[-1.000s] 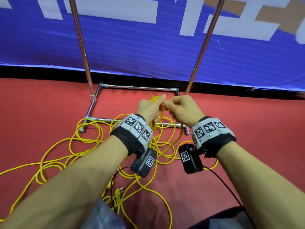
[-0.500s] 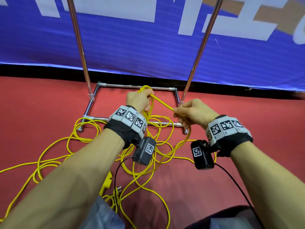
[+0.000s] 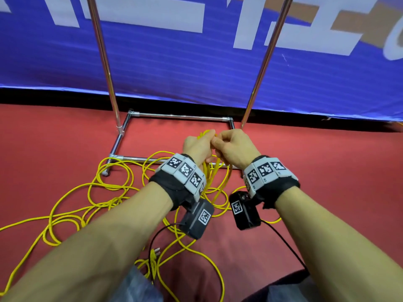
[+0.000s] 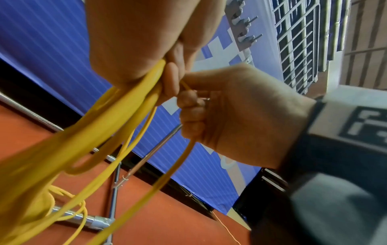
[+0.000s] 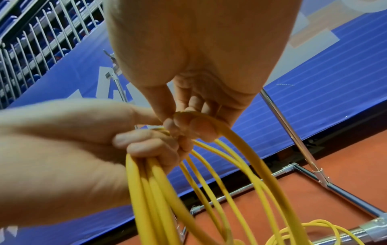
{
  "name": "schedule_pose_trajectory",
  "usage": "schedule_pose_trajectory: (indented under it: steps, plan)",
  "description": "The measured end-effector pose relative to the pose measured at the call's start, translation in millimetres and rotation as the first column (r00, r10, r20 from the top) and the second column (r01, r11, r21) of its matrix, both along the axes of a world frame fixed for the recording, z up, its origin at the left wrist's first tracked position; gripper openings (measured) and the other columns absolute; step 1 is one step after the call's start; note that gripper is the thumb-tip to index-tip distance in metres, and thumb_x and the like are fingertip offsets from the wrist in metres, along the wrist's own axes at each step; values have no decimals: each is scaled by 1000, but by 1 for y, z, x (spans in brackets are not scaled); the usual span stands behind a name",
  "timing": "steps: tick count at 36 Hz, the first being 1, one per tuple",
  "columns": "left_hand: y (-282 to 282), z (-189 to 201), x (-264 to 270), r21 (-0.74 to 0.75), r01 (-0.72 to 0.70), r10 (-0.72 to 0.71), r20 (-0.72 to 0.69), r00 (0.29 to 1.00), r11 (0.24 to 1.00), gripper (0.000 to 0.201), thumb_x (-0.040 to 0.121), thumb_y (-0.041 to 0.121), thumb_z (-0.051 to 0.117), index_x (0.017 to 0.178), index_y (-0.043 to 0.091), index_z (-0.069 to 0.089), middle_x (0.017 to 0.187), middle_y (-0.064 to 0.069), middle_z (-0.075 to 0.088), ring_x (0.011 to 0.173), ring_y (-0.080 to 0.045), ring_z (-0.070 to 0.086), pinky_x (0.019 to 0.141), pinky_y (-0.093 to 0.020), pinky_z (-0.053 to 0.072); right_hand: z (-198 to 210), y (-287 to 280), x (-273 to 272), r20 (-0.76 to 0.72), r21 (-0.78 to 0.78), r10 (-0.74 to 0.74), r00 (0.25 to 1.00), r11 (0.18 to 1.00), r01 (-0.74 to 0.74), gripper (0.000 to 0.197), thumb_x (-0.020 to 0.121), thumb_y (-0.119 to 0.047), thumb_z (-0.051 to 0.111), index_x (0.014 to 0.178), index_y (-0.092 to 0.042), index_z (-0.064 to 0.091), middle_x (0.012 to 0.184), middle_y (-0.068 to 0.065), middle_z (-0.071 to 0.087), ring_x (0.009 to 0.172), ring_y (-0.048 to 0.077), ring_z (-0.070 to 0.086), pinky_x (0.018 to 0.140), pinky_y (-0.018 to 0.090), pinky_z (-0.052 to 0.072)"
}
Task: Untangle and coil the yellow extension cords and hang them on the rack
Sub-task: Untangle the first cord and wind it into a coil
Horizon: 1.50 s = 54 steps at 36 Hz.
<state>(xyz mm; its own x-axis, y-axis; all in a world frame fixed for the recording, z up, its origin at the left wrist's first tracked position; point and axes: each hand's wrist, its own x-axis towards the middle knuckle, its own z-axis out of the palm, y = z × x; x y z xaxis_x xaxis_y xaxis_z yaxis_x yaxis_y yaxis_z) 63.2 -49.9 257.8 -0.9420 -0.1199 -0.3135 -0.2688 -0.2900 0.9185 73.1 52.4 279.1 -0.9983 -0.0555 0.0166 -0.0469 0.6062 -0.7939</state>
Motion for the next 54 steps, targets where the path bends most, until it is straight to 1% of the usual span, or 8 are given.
schedule_pose_trajectory:
  steps: [3,9,16,28,35,40,46,54]
  plan:
    - [2,-2,2,-26,-20,20,7,1000,999,32,85,12,64,57,6,49,31,6,34,25,-11,27,39,-23,24,-1,-1,4,34,-27,3,999,1000,-2,32,92,-21,57,60,-17,59,53,-1,58,42,9,49,49,25,39]
    - [-4,5,-6,-19,-67,66,-55,996,998,18,67,16,69,59,2,60,53,-9,46,27,-12,29,36,-17,24,9,15,9,136,-126,62,989,991,-45,27,97,-18,54,74,-6,63,55,4,56,42,15,49,45,24,43]
    - [-24,11,-18,112,-105,116,-100,988,988,24,86,-5,58,62,-2,57,56,-9,44,25,-7,27,32,-14,17,12,37,12,233,-146,90,968,988,-57,27,96,-19,58,78,1,62,53,7,55,38,15,50,42,24,45]
    - [-36,12,-16,96,153,-151,-30,988,984,38,96,24,59,73,-6,55,66,-17,53,26,-4,26,31,-14,22,22,18,17,108,-218,94,990,974,-69,27,96,-13,57,70,-4,58,51,5,54,37,13,49,40,23,42]
    - [-35,22,-4,121,397,-396,-30,918,910,26,96,14,56,72,4,53,35,5,29,28,-4,22,30,-16,22,25,0,16,116,-221,169,979,965,-140,29,96,-12,55,69,-3,58,55,10,57,39,15,53,40,24,45]
    - [-44,28,-6,68,401,-396,-76,915,914,18,94,5,55,78,-3,58,58,1,29,28,-2,21,29,-15,20,26,14,20,248,-288,222,943,946,-147,29,99,-14,51,76,0,60,54,8,62,42,17,59,44,25,50]
    - [-56,32,-12,49,406,-402,-80,912,912,19,97,4,50,82,-5,56,48,-2,53,25,-2,22,28,-13,19,30,36,30,368,-320,301,880,929,-184,23,98,-9,51,81,3,61,63,15,64,46,21,62,44,22,47]
    - [-60,28,-14,42,358,-352,-100,931,933,28,98,18,53,86,-6,58,74,-15,55,27,-1,22,28,-13,21,34,27,29,214,-319,272,938,928,-196,22,97,-11,54,83,4,61,55,9,61,41,17,57,42,23,46]
